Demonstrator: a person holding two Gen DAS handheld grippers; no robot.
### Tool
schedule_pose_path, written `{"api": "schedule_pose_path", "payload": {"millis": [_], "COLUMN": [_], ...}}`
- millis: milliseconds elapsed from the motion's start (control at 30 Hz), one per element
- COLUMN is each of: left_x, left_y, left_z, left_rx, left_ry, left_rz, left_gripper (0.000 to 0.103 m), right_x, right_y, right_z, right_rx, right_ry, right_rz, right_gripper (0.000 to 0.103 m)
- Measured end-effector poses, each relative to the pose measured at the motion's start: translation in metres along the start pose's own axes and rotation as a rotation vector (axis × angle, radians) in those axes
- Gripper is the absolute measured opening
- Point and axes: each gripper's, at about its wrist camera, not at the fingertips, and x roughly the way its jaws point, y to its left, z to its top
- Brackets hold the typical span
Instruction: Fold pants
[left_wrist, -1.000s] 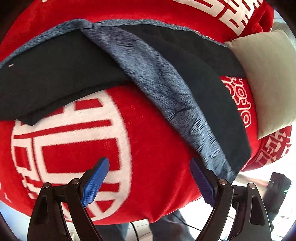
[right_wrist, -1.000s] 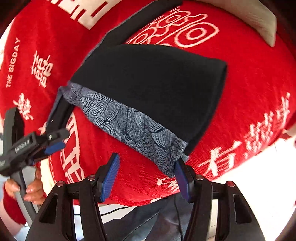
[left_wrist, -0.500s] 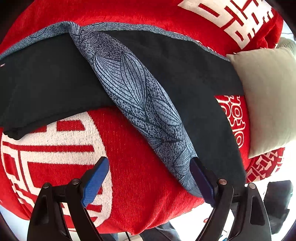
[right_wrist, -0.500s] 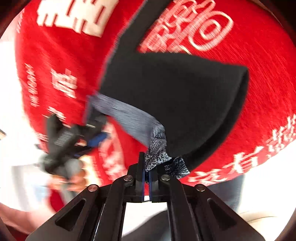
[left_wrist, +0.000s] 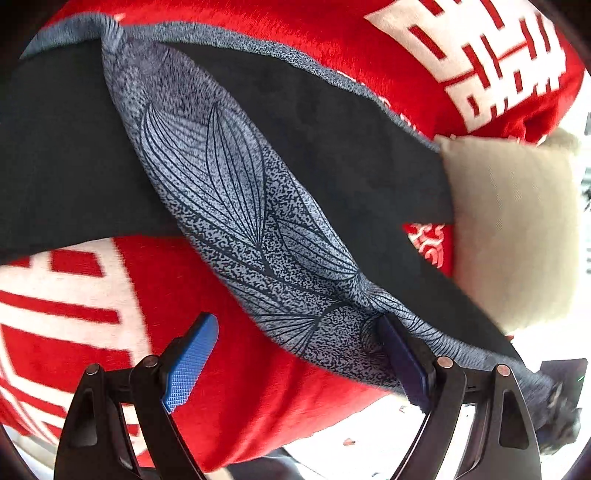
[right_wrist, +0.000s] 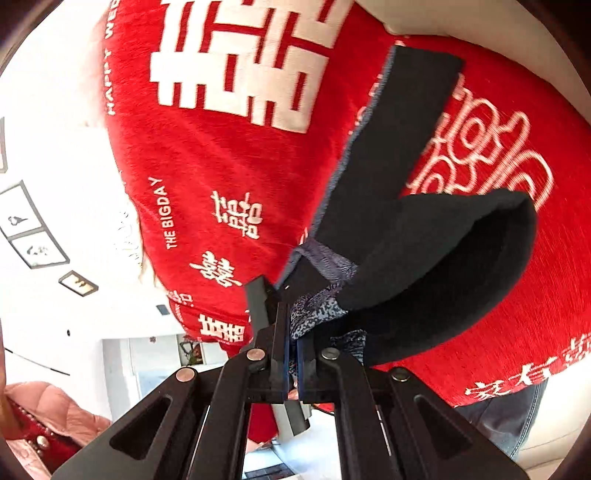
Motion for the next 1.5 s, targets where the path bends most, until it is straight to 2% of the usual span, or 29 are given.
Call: {"api": "schedule_pose_path", "payload": {"millis": [67, 100, 133, 200, 267, 300, 500, 700, 800, 933, 1033, 1067, 1167, 1267, 1300, 1333, 1367, 1400, 1433, 1500], "left_x": [0.002, 0.002, 0.002, 0.001, -0.002, -0.005, -0.03, -0.04, -0.035, -0.018, -0.006, -0.002, 0.004, -0.001, -0.004, -0.007, -0.011, -0.015, -0.02, -0.028], "left_y": [0.002, 0.003, 0.002, -0.001, -0.007, -0.01, -0.034, -0.066, -0.081, -0.088, -0.086, -0.086, -0.085, -0.083, -0.082, -0.08, -0.08, -0.079, -0.079, -0.078], "left_z": [0.003, 0.004, 0.005, 0.006, 0.007, 0.009, 0.031, 0.073, 0.097, 0.128, 0.14, 0.145, 0.152, 0.153, 0.152, 0.15, 0.147, 0.144, 0.141, 0.133], "left_rx": [-0.033, -0.041, -0.045, -0.045, -0.028, -0.015, 0.016, 0.054, 0.095, 0.129, 0.128, 0.129, 0.142, 0.152, 0.161, 0.174, 0.188, 0.194, 0.2, 0.224], "left_ry": [0.011, 0.012, 0.017, 0.025, 0.012, 0.003, -0.072, -0.133, -0.154, -0.158, -0.156, -0.165, -0.185, -0.199, -0.208, -0.21, -0.217, -0.231, -0.251, -0.267], "left_rz": [-0.04, -0.055, -0.075, -0.1, -0.098, -0.092, -0.116, -0.103, -0.063, -0.009, 0.018, 0.048, 0.121, 0.176, 0.2, 0.227, 0.256, 0.275, 0.29, 0.322], "left_gripper": [0.089, 0.081, 0.068, 0.052, 0.036, 0.023, 0.023, 0.023, 0.023, 0.023, 0.023, 0.023, 0.023, 0.024, 0.024, 0.03, 0.039, 0.059, 0.063, 0.063], "right_x": [0.0, 0.0, 0.0, 0.001, 0.001, 0.002, -0.006, -0.008, -0.001, 0.027, 0.054, 0.064, 0.09, 0.103, 0.106, 0.107, 0.106, 0.104, 0.102, 0.098], "right_y": [0.002, 0.001, 0.001, -0.001, -0.004, -0.005, 0.004, 0.025, 0.036, 0.051, 0.045, 0.04, 0.017, 0.001, 0.001, 0.003, 0.007, 0.012, 0.019, 0.028], "right_z": [0.004, 0.005, 0.008, 0.014, 0.017, 0.02, 0.045, 0.102, 0.139, 0.187, 0.218, 0.229, 0.257, 0.27, 0.271, 0.27, 0.268, 0.265, 0.261, 0.254], "right_rx": [0.001, 0.003, 0.006, 0.012, 0.016, 0.018, -0.003, -0.079, -0.144, -0.326, -0.425, -0.45, -0.476, -0.464, -0.469, -0.477, -0.486, -0.496, -0.509, -0.536], "right_ry": [0.012, 0.015, 0.02, 0.032, 0.04, 0.042, 0.021, -0.035, -0.04, -0.009, 0.021, 0.034, 0.068, 0.094, 0.103, 0.102, 0.1, 0.094, 0.079, 0.052], "right_rz": [-0.001, -0.003, -0.007, -0.017, -0.02, -0.021, -0.02, -0.073, -0.168, -0.39, -0.519, -0.561, -0.684, -0.744, -0.745, -0.739, -0.727, -0.712, -0.71, -0.747], "right_gripper": [0.003, 0.003, 0.003, 0.003, 0.003, 0.003, 0.003, 0.003, 0.003, 0.003, 0.003, 0.003, 0.006, 0.009, 0.019, 0.036, 0.046, 0.062, 0.067, 0.067]}}
